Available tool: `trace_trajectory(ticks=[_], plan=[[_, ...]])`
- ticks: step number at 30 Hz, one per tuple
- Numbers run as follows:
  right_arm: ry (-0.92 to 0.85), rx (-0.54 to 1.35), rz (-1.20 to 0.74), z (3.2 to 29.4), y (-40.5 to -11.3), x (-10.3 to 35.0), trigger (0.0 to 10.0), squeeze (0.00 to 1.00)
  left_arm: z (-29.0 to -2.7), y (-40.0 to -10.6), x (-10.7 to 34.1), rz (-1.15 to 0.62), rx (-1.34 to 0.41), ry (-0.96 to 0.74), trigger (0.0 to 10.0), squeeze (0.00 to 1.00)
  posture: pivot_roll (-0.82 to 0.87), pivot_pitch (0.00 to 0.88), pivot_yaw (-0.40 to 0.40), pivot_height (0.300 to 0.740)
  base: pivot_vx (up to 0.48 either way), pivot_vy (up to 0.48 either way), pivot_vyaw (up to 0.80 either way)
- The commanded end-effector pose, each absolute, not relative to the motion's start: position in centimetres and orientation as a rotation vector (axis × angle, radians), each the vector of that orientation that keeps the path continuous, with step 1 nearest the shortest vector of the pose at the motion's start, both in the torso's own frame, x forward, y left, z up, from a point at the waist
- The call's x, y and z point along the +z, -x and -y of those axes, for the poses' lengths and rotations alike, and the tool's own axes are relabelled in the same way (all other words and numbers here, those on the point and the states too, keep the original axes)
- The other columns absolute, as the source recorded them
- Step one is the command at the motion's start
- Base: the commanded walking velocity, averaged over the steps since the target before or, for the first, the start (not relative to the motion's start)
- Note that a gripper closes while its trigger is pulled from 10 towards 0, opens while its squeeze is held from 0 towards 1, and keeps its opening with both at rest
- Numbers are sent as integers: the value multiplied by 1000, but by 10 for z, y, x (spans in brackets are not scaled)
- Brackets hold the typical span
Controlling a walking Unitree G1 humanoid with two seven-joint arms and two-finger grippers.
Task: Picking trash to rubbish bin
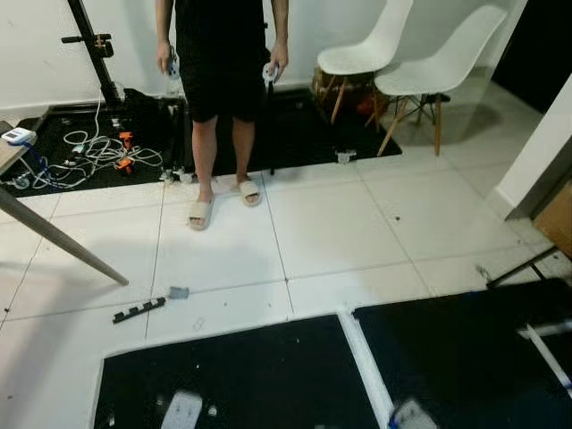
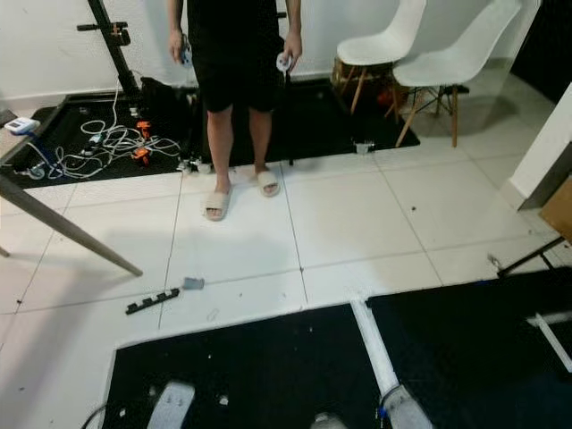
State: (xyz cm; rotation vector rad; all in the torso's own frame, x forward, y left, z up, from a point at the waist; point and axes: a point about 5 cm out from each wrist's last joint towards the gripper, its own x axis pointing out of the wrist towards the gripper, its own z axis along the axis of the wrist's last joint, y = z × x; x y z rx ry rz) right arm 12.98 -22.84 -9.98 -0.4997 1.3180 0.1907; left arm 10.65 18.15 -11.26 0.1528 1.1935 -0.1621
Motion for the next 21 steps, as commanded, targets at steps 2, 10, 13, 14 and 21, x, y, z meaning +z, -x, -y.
trace_trajectory(ticks=[2,10,13,14,21], plan=[[451,154,-1315,227,-129,-100,10000,0,-180,-90,-117,-1263,-180,-152,10000,0,-47,37,43,740,0,0,-800],[272,28,-1148,223,-160,-90,10000,0,-180,-90,-117,-1264,-178,-151,10000,0,-41,39,47,740,0,0,-800],[97,-67,-974,215,-208,-68,10000,0,-179,-90,-117,-1268,-178,-155,10000,0,-41,39,51,740,0,0,-800],[70,-78,-938,213,-219,-62,10000,0,-178,-90,-117,-1267,-178,-155,10000,0,-41,39,51,740,0,0,-800],[-75,-99,-766,194,-266,-32,10000,0,-179,-98,-116,-1257,-170,-164,10000,0,-31,34,50,740,0,0,-800]])
